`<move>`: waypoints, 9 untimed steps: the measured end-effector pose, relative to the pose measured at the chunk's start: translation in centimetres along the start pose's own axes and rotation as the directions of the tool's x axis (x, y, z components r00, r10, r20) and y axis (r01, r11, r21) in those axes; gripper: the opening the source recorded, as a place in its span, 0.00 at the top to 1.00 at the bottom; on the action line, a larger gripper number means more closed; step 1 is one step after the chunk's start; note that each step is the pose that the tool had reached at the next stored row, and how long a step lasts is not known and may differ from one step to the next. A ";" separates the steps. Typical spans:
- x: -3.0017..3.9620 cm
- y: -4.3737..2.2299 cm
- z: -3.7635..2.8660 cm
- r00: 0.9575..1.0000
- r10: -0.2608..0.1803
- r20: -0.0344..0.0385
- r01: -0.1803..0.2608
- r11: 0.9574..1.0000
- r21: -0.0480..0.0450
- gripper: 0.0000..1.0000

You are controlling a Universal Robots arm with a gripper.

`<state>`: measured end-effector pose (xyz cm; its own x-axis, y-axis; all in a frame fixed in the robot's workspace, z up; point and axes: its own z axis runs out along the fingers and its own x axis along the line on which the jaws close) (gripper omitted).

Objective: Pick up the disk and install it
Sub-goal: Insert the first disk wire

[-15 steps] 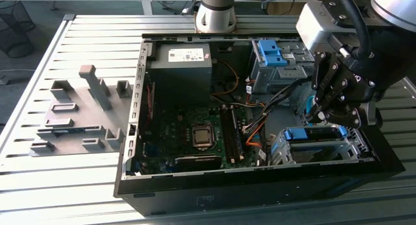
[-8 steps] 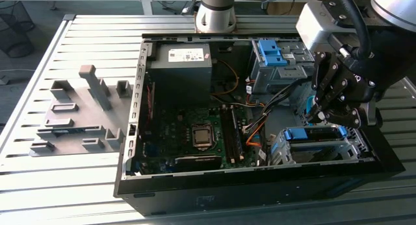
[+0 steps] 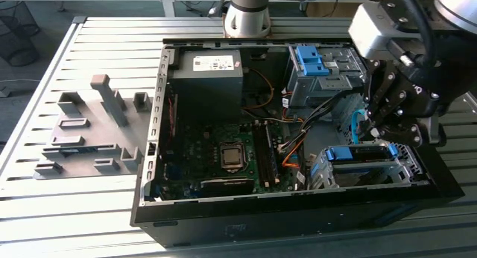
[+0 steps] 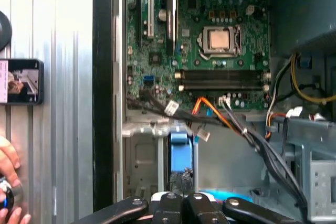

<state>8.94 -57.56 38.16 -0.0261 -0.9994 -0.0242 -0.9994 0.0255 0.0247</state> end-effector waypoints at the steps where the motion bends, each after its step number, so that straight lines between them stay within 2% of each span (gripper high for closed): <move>1: -0.01 -0.44 0.01 1.000 0.000 0.000 0.000 1.000 0.000 0.89; 4: -0.04 -1.83 0.15 1.000 0.000 0.000 0.000 1.000 0.000 0.89; 7: -0.08 -3.18 0.57 1.000 0.000 0.000 0.000 1.000 -0.001 0.89; 9: -0.12 -3.76 0.86 1.000 -0.001 0.000 0.001 1.000 -0.001 0.89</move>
<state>12.69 -57.52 37.21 -0.0254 -0.9994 -0.0242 -0.9994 0.0248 0.0257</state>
